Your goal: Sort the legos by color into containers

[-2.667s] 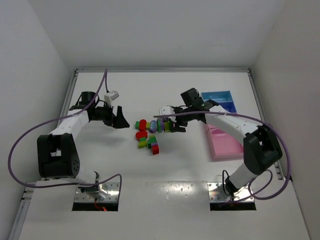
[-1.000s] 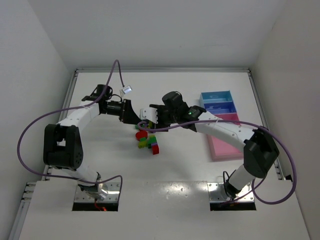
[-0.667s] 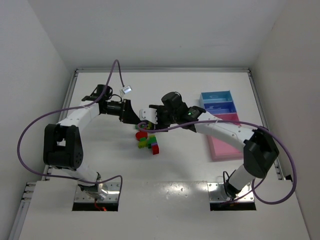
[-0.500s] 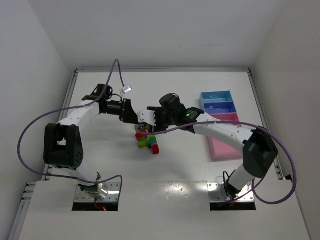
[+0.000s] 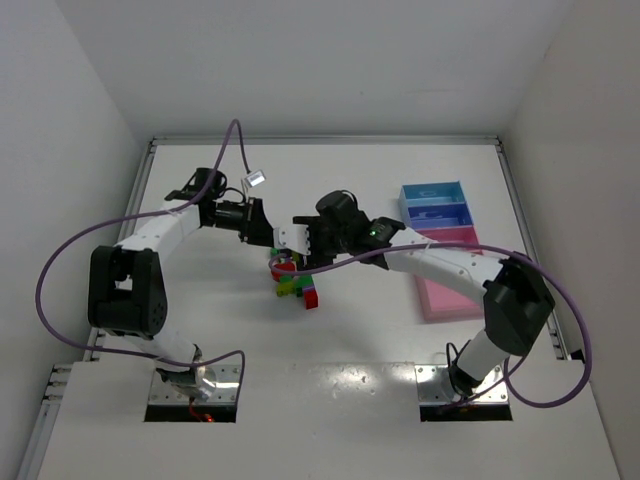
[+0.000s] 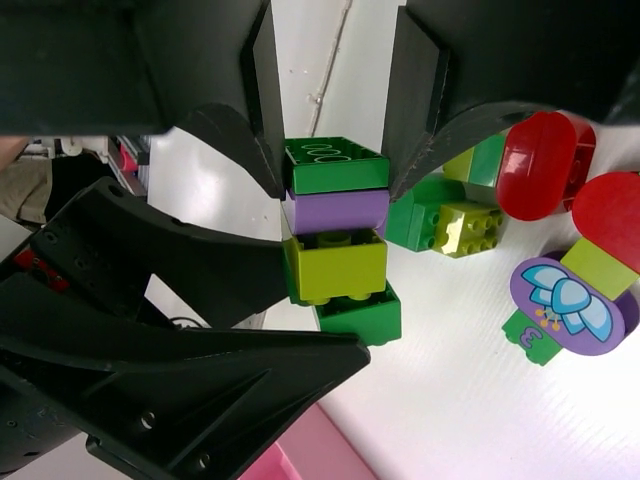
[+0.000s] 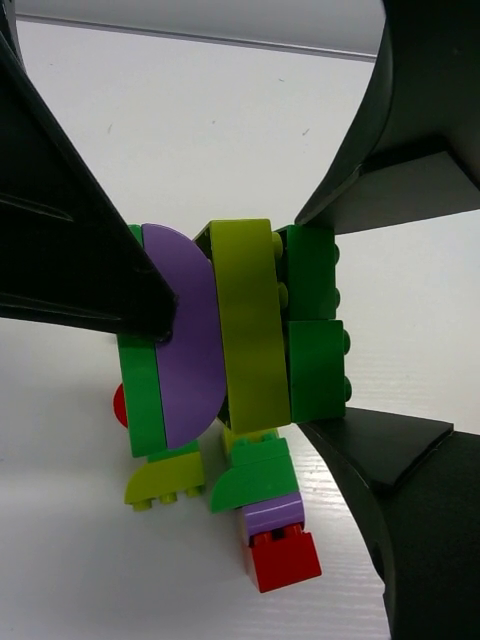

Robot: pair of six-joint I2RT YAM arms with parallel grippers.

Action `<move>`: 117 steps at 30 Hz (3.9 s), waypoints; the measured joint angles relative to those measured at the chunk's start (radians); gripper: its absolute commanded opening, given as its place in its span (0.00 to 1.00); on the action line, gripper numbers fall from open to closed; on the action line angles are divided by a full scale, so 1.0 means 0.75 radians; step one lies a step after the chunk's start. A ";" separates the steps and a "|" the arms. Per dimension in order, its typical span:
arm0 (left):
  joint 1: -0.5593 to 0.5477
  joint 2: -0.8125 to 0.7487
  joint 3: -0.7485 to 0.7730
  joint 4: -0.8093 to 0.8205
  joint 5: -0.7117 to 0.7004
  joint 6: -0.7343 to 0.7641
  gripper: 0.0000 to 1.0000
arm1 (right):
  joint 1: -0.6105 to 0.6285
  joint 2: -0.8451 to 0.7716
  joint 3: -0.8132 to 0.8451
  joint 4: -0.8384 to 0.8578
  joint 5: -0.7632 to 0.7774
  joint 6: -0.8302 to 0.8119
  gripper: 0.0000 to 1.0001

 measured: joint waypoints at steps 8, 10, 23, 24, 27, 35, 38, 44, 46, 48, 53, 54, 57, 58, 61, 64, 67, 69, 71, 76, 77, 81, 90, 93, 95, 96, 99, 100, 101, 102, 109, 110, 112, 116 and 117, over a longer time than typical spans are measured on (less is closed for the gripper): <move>0.016 -0.040 -0.028 0.003 -0.042 0.020 0.14 | -0.043 -0.032 -0.081 0.049 0.022 -0.002 0.13; 0.026 -0.052 -0.033 0.002 -0.046 0.022 0.14 | -0.066 -0.052 -0.102 0.047 0.031 -0.003 0.13; 0.124 -0.163 -0.062 0.011 -0.156 0.032 0.14 | -0.444 -0.188 -0.129 0.048 0.083 0.247 0.13; 0.130 -0.166 -0.063 0.017 -0.170 0.030 0.14 | -0.499 -0.189 -0.129 0.044 0.096 0.293 0.13; 0.140 -0.172 -0.067 0.043 -0.215 0.014 0.14 | -0.652 -0.190 -0.125 0.012 0.108 0.427 0.13; 0.140 -0.243 -0.085 0.078 -0.314 0.005 0.14 | -0.927 -0.269 -0.082 -0.294 0.057 0.649 0.13; 0.140 -0.252 -0.095 0.087 -0.325 0.005 0.14 | -0.942 -0.370 -0.083 -0.442 0.032 0.641 0.12; 0.140 -0.253 -0.111 0.090 -0.340 0.005 0.14 | -0.984 -0.508 -0.140 -0.713 0.030 0.572 0.12; 0.140 -0.253 -0.111 0.092 -0.340 0.005 0.14 | -1.004 -0.535 -0.180 -0.791 0.041 0.556 0.12; 0.140 -0.253 -0.111 0.093 -0.340 0.005 0.14 | -1.017 -0.546 -0.214 -0.862 0.069 0.541 0.12; 0.139 -0.253 -0.111 0.094 -0.341 0.005 0.14 | -1.047 -0.548 -0.280 -0.960 0.144 0.518 0.15; 0.139 -0.253 -0.111 0.094 -0.341 0.005 0.14 | -1.053 -0.548 -0.285 -0.965 0.154 0.516 0.17; 0.139 -0.253 -0.111 0.094 -0.341 0.005 0.14 | -1.077 -0.543 -0.291 -0.969 0.185 0.512 0.37; 0.139 -0.253 -0.111 0.095 -0.341 0.005 0.14 | -1.085 -0.538 -0.291 -0.968 0.191 0.512 0.45; 0.139 -0.255 -0.111 0.094 -0.341 0.005 0.14 | -1.103 -0.509 -0.291 -0.968 0.205 0.512 0.65; 0.139 -0.263 -0.111 0.094 -0.341 0.005 0.14 | -1.119 -0.484 -0.289 -0.977 0.199 0.512 0.77; 0.139 -0.266 -0.111 0.094 -0.340 0.005 0.14 | -1.124 -0.475 -0.258 -1.009 0.171 0.505 0.84; 0.139 -0.266 -0.111 0.094 -0.340 0.005 0.14 | -1.127 -0.474 -0.223 -1.020 0.154 0.501 0.85; 0.139 -0.267 -0.111 0.094 -0.339 0.005 0.14 | -1.126 -0.472 -0.195 -1.027 0.138 0.498 0.85; 0.136 -0.267 -0.111 0.095 -0.296 0.004 0.14 | -1.127 -0.485 -0.175 -1.032 0.020 0.462 0.85; 0.136 -0.267 -0.111 0.094 -0.270 0.004 0.14 | -1.123 -0.504 -0.175 -1.022 -0.022 0.449 0.85; 0.119 -0.266 -0.111 0.095 -0.146 -0.005 0.14 | -1.105 -0.622 -0.166 -0.921 -0.342 0.406 0.85; 0.001 -0.218 -0.107 0.092 0.025 -0.015 0.14 | -0.935 -0.263 0.022 -0.691 -1.135 0.538 0.85; -0.032 -0.217 -0.094 0.089 0.041 -0.015 0.14 | -0.889 -0.180 0.006 -0.534 -1.254 0.737 0.85; -0.047 -0.217 -0.088 0.089 0.052 -0.016 0.14 | -0.858 -0.159 0.007 -0.437 -1.313 0.842 0.85; -0.053 -0.214 -0.086 0.087 0.060 -0.016 0.14 | -0.835 -0.152 0.008 -0.399 -1.336 0.877 0.85; -0.074 -0.187 -0.073 0.081 0.084 -0.017 0.10 | -0.755 -0.099 0.043 -0.305 -1.401 0.977 0.85; -0.082 -0.173 -0.065 0.080 0.089 -0.017 0.10 | -0.730 -0.079 0.056 -0.278 -1.417 1.002 0.85; -0.090 -0.160 -0.056 0.078 0.092 -0.017 0.09 | -0.704 -0.060 0.069 -0.251 -1.430 1.027 0.85; -0.097 -0.146 -0.045 0.074 0.094 -0.017 0.09 | -0.688 -0.046 0.078 -0.237 -1.436 1.044 0.85; -0.141 -0.090 0.027 0.065 0.108 -0.018 0.06 | -0.591 0.054 0.121 -0.172 -1.441 1.099 0.85; -0.144 -0.085 0.036 0.064 0.110 -0.017 0.06 | -0.581 0.070 0.122 -0.170 -1.436 1.104 0.85; -0.159 -0.076 0.055 0.062 0.110 -0.017 0.04 | -0.567 0.103 0.132 -0.168 -1.424 1.109 0.85; -0.188 -0.075 0.086 0.057 0.111 -0.016 0.02 | -0.546 0.168 0.155 -0.135 -1.395 1.153 0.85; -0.196 -0.075 0.096 0.056 0.110 -0.016 0.02 | -0.540 0.181 0.159 -0.115 -1.394 1.172 0.85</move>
